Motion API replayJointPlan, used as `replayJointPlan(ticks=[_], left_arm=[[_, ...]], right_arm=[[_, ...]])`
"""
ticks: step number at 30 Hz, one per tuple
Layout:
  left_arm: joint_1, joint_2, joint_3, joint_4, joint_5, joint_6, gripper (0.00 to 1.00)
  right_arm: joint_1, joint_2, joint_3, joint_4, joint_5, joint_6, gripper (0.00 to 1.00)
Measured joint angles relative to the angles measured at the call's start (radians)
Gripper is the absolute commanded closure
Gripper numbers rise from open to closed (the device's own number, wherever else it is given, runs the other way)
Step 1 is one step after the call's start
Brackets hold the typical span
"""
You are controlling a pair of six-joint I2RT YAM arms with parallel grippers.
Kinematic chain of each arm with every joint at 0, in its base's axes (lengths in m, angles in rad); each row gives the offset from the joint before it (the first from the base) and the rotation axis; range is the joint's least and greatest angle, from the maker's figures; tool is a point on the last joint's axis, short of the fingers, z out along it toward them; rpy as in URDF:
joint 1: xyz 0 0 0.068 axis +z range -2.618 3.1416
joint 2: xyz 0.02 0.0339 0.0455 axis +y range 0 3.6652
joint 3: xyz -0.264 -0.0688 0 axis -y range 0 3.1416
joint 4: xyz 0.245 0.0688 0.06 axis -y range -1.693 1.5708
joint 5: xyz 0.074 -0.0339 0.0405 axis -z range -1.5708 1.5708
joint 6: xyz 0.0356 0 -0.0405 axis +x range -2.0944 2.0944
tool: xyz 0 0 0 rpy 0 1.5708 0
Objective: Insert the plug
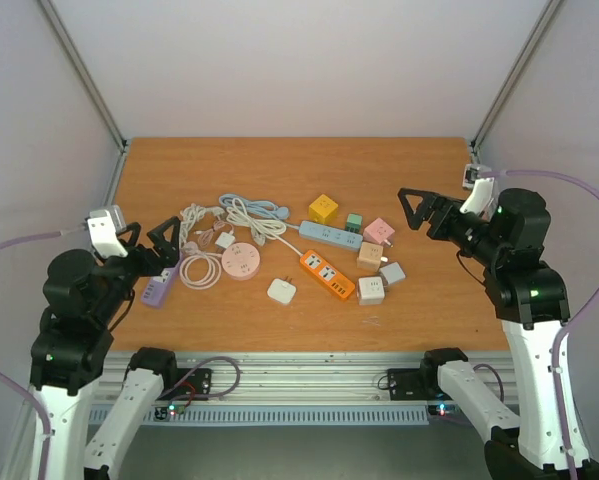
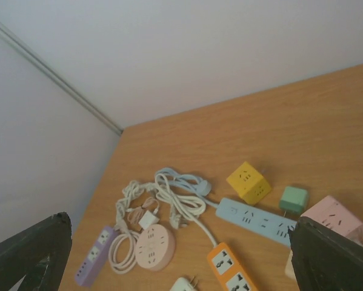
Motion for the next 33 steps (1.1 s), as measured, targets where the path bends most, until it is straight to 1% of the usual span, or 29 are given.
replayJointPlan(ticks=[8, 11, 13, 15, 17, 19, 22, 26, 30, 33], left_arm=[[0.007, 0.0, -0.083, 0.056, 0.075, -0.036, 0.01], [0.008, 0.0, -0.116, 0.09, 0.113, -0.044, 0.01], [0.008, 0.0, -0.139, 0.124, 0.148, -0.047, 0.04], [0.01, 0.0, -0.17, 0.174, 0.2, -0.04, 0.05], [0.01, 0.0, -0.198, 0.218, 0.243, -0.037, 0.04], [0.011, 0.002, -0.223, 0.249, 0.266, -0.032, 0.03], [0.011, 0.024, -0.235, 0.273, 0.276, -0.016, 0.01], [0.011, 0.061, -0.235, 0.288, 0.273, 0.001, 0.01], [0.011, 0.081, -0.242, 0.297, 0.269, 0.013, 0.01], [0.011, 0.092, -0.248, 0.303, 0.264, 0.022, 0.01]], right_arm=[[-0.01, 0.021, -0.042, -0.008, -0.064, 0.023, 0.02], [-0.01, 0.067, -0.075, -0.005, -0.089, 0.038, 0.02], [-0.008, 0.101, -0.111, 0.007, -0.096, 0.058, 0.02], [0.007, 0.143, -0.15, 0.021, -0.085, 0.086, 0.02], [0.04, 0.194, -0.192, 0.032, -0.05, 0.121, 0.02], [0.106, 0.253, -0.225, 0.034, 0.015, 0.158, 0.02], [0.22, 0.35, -0.26, 0.044, 0.109, 0.216, 0.02], [0.29, 0.495, -0.266, 0.086, 0.185, 0.278, 0.03], [0.343, 0.672, -0.205, 0.098, 0.272, 0.315, 0.03], [0.386, 0.787, -0.096, 0.104, 0.357, 0.338, 0.02]])
